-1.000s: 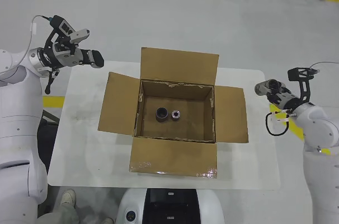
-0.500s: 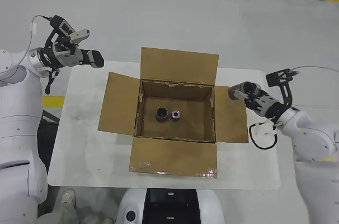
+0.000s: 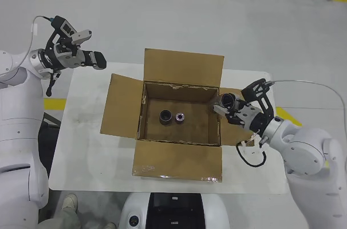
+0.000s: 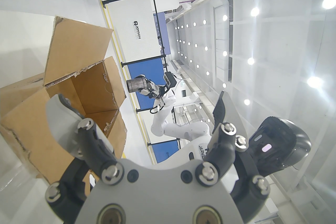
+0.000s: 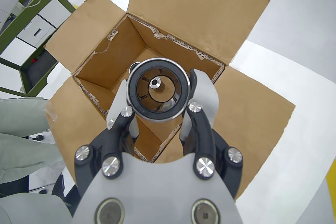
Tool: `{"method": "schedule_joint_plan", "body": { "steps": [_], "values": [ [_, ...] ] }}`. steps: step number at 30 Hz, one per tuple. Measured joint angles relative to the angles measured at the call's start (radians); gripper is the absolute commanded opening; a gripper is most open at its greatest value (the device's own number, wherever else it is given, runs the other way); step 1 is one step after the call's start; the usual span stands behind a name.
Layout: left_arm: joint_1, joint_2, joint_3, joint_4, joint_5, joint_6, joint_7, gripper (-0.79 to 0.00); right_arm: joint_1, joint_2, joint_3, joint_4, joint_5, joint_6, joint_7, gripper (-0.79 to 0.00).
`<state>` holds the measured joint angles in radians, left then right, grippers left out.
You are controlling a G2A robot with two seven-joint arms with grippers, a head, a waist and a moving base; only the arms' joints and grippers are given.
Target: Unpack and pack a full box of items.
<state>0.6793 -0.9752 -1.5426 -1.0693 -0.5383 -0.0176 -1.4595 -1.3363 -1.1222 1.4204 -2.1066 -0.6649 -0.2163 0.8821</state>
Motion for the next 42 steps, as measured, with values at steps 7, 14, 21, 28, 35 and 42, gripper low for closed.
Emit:
{"method": "schedule_joint_plan", "body": {
  "steps": [7,14,21,28,35,42],
  "values": [
    [0.0,0.0,0.0,0.0,0.0,0.0,0.0,0.0,-0.002,0.002,-0.015,-0.006,-0.011,-0.009,-0.001,-0.785],
    [0.0,0.0,0.0,0.0,0.0,0.0,0.0,0.0,-0.002,0.001,-0.014,-0.006,-0.011,-0.009,-0.001,-0.785],
    [0.0,0.0,0.0,0.0,0.0,0.0,0.0,0.0,0.002,0.002,-0.027,0.0,-0.022,-0.019,0.0,-0.785],
    [0.0,0.0,0.0,0.0,0.0,0.0,0.0,0.0,0.091,-0.011,-0.177,0.078,-0.033,0.0,0.022,-0.785],
    [0.0,0.0,0.0,0.0,0.0,0.0,0.0,0.0,0.193,-0.027,-0.325,0.153,-0.174,0.05,0.054,-0.785],
    [0.0,0.0,0.0,0.0,0.0,0.0,0.0,0.0,0.274,-0.049,-0.413,0.251,-0.212,0.134,0.047,-0.785]
  ]
}}
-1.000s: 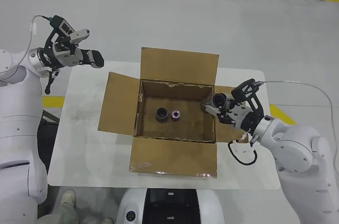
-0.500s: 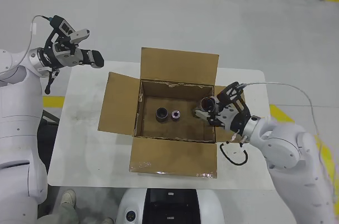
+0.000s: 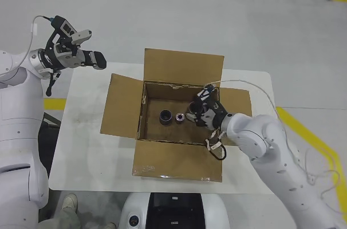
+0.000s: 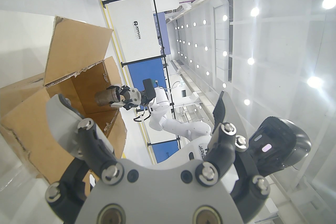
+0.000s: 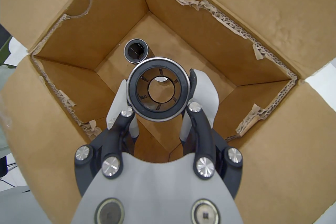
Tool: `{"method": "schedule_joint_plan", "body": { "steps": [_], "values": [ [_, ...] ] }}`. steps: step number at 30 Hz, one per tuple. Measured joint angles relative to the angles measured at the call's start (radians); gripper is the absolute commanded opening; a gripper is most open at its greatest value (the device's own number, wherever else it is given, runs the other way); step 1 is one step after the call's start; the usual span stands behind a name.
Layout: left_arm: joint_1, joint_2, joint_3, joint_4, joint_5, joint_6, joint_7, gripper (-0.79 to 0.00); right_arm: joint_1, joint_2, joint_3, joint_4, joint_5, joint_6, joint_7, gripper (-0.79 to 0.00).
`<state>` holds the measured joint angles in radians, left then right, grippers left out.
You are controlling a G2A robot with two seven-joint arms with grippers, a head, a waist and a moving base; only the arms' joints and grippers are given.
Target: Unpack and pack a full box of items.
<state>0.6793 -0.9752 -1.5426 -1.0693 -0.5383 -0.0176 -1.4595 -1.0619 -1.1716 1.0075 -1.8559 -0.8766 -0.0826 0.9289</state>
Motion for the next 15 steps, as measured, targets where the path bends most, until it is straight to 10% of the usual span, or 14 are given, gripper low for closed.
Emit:
{"method": "schedule_joint_plan", "body": {
  "steps": [15],
  "values": [
    [0.0,0.0,0.0,0.0,0.0,0.0,0.0,0.0,0.12,-0.046,-0.125,0.213,-0.053,0.121,-0.008,-0.785]
  ]
}}
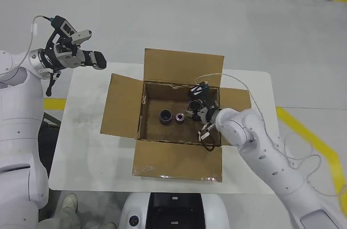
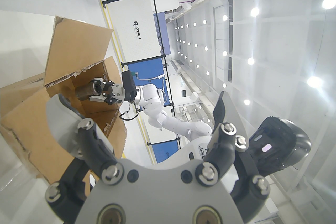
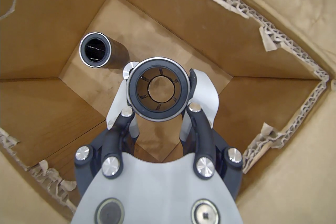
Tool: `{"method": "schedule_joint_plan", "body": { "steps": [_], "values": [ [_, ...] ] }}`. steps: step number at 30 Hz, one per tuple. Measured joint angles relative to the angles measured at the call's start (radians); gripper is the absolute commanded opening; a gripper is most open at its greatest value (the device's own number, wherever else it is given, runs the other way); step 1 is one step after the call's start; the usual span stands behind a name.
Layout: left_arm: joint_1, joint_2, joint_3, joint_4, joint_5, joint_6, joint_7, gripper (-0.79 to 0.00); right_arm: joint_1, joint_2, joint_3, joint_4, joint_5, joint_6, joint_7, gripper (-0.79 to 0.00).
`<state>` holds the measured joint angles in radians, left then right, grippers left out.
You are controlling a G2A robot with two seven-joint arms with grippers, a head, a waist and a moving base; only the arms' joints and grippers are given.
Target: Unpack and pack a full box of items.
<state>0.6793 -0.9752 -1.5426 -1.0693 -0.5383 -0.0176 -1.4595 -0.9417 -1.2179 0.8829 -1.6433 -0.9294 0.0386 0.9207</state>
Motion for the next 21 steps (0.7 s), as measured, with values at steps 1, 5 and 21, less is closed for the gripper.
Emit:
{"method": "schedule_joint_plan", "body": {
  "steps": [1,5,21],
  "values": [
    [0.0,0.0,0.0,0.0,0.0,0.0,0.0,0.0,0.004,-0.002,-0.004,0.008,-0.003,0.003,0.001,-0.785],
    [0.0,0.0,0.0,0.0,0.0,0.0,0.0,0.0,0.022,-0.011,-0.023,0.046,-0.023,0.027,0.02,-0.785],
    [0.0,0.0,0.0,0.0,0.0,0.0,0.0,0.0,0.059,-0.042,-0.088,0.124,-0.069,0.012,0.072,-0.665]
  ]
}}
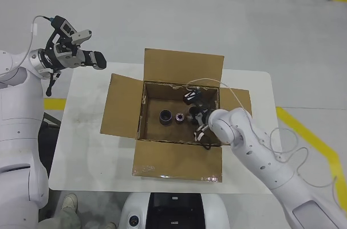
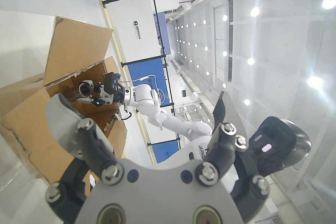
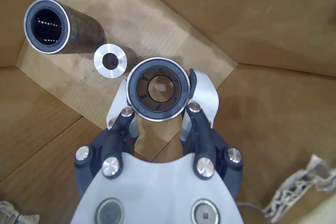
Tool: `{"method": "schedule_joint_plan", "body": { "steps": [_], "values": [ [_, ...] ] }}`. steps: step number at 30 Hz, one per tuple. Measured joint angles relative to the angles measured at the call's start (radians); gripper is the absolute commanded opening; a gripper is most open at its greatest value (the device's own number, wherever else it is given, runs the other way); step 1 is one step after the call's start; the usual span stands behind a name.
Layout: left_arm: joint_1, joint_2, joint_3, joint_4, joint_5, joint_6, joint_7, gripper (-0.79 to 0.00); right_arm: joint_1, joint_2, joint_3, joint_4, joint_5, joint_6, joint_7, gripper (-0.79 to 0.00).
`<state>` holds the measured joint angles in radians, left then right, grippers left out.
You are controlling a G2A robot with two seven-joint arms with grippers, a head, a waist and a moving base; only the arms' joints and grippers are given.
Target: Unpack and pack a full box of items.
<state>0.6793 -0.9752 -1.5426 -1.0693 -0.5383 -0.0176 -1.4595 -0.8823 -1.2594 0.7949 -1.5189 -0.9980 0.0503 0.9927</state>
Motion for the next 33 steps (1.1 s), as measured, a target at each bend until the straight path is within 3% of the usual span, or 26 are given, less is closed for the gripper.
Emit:
{"method": "schedule_joint_plan", "body": {
  "steps": [4,8,17,28,33],
  "values": [
    [0.0,0.0,0.0,0.0,0.0,0.0,0.0,0.0,0.001,-0.005,-0.006,0.01,0.0,-0.012,0.004,-0.523],
    [0.0,0.0,0.0,0.0,0.0,0.0,0.0,0.0,0.003,-0.01,-0.01,0.016,-0.001,-0.028,0.006,-0.431],
    [0.0,0.0,0.0,0.0,0.0,0.0,0.0,0.0,-0.003,-0.017,-0.008,0.015,0.001,-0.062,0.004,-0.336],
    [0.0,0.0,0.0,0.0,0.0,0.0,0.0,0.0,-0.018,-0.01,0.027,-0.102,-0.045,-0.093,0.039,-0.117],
    [0.0,0.0,0.0,0.0,0.0,0.0,0.0,0.0,-0.054,0.0,0.059,-0.221,-0.059,-0.11,0.064,-0.12]
  ]
}}
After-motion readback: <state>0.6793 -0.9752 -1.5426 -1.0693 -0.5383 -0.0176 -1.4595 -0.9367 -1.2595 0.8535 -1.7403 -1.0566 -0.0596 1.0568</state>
